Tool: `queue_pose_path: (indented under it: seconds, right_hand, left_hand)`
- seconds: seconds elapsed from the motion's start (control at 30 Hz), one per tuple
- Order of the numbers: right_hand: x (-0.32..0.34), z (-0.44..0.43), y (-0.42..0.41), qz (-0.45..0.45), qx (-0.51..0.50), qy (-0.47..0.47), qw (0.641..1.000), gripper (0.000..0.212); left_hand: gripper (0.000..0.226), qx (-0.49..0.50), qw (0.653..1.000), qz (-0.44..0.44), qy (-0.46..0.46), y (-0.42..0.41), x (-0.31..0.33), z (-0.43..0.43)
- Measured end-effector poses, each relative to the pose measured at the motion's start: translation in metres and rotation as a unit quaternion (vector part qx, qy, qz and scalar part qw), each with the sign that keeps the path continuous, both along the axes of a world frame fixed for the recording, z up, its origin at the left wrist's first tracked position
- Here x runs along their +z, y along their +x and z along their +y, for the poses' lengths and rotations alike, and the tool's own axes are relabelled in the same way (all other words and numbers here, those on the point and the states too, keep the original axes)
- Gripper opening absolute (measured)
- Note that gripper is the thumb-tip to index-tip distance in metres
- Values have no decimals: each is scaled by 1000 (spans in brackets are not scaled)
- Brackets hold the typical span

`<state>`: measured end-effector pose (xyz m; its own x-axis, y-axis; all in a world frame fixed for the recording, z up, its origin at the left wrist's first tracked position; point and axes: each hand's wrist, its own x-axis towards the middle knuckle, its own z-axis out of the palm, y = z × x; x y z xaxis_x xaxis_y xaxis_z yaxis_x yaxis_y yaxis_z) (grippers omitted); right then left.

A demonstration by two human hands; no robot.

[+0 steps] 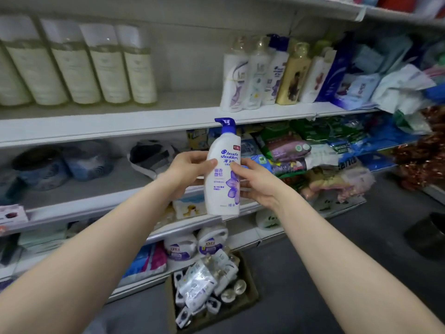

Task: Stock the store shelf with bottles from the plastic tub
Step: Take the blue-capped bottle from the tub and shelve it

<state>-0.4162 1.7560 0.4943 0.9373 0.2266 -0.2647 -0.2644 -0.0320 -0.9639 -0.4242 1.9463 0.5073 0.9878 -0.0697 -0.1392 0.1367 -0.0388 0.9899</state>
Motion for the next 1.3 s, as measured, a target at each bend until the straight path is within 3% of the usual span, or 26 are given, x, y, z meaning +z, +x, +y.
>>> queue_pose_path:
  seconds: [0.27, 0.67, 0.9, 1.3]
  right_hand:
    - [19, -90, 38, -43, -18, 2, 999, 32]
    - [40, -126, 101, -94, -72, 41, 992, 42]
    - [50, -140, 135, -119, -87, 59, 987, 34]
    - [73, -188, 223, -171, -38, 40, 984, 41]
  left_hand:
    - [18, -7, 998, -69, 5, 37, 14, -94]
    - [26, -59, 992, -115, -3, 121, 38, -129]
    - [31, -69, 987, -143, 4, 164, 47, -144]
    - [38, -3, 975, -215, 54, 225, 66, -191]
